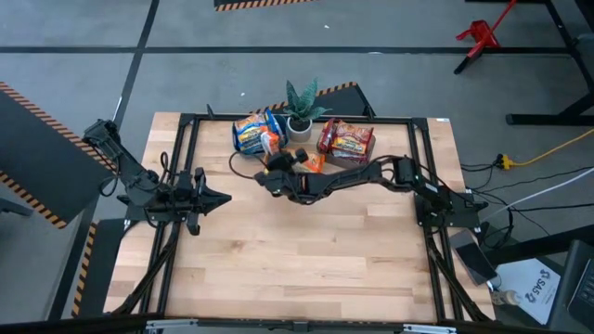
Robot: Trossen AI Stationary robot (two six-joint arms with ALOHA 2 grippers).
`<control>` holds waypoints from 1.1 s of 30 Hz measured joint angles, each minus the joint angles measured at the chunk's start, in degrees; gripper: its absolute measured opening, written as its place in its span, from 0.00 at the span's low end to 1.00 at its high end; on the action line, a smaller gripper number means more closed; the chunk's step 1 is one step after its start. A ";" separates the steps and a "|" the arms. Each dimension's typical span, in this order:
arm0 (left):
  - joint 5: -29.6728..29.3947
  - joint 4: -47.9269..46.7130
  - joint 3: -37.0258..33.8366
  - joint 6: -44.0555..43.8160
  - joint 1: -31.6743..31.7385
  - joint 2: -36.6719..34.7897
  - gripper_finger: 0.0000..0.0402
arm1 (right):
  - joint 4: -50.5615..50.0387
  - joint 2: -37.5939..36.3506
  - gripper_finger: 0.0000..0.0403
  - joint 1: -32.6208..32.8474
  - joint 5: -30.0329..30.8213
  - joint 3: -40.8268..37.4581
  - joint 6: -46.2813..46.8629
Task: Sort Maruchan noodles
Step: Put the orange noodle pack into the yellow bin
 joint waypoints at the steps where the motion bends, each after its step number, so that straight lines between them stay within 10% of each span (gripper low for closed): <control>1: 0.00 0.00 0.00 -0.02 0.00 0.00 0.00 | -0.22 0.00 0.29 -0.12 -0.96 0.00 -0.01; 15: 1.51 -0.29 0.00 -1.08 0.00 0.00 0.00 | -0.86 -0.22 0.67 -0.02 -4.88 0.00 -1.58; 33: -4.78 -6.50 0.02 -8.38 0.04 3.90 0.00 | -0.59 -0.70 0.63 2.50 -3.10 0.63 -10.89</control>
